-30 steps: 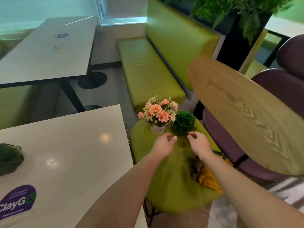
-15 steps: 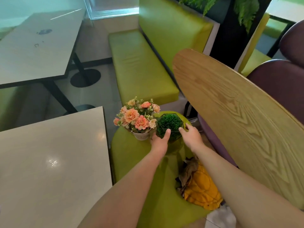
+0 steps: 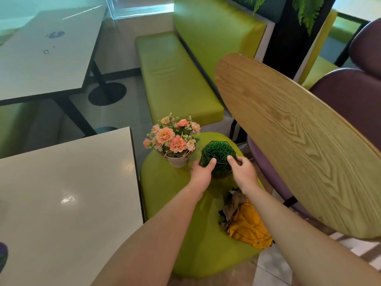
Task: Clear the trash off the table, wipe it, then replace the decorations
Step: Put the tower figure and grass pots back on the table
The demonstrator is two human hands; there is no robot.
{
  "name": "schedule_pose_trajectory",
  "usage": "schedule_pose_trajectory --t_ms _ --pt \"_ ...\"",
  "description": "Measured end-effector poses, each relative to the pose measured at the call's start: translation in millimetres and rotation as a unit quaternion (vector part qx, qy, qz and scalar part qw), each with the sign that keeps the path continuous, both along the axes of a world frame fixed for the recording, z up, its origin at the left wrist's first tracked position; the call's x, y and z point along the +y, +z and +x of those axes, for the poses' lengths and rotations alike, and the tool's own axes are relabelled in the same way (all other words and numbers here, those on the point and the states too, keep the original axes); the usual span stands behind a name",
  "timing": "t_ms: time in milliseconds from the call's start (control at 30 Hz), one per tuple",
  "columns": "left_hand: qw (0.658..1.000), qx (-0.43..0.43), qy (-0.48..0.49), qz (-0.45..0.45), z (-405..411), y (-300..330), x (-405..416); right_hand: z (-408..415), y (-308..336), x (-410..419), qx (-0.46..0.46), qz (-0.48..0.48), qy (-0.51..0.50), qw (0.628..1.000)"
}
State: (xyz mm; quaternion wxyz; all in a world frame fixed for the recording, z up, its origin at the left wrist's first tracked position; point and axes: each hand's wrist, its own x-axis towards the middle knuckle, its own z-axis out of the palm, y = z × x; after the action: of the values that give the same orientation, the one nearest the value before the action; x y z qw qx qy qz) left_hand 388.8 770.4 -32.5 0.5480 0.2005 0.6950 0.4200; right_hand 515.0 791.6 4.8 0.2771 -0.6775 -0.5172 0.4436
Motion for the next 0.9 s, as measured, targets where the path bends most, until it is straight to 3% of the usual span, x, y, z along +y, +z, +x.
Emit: schedule_pose_trajectory --t_ms 433,900 --pt "0.997 0.031 -0.069 0.030 -39.3 39.4 -104.6 -26.7 35.1 -118.4 0.024 0.046 -0.043 0.998" --pt "0.995 0.091 0.005 0.046 -200.8 68.9 -277.2 -187.2 58.4 -259.5 0.111 0.034 0.031 0.993"
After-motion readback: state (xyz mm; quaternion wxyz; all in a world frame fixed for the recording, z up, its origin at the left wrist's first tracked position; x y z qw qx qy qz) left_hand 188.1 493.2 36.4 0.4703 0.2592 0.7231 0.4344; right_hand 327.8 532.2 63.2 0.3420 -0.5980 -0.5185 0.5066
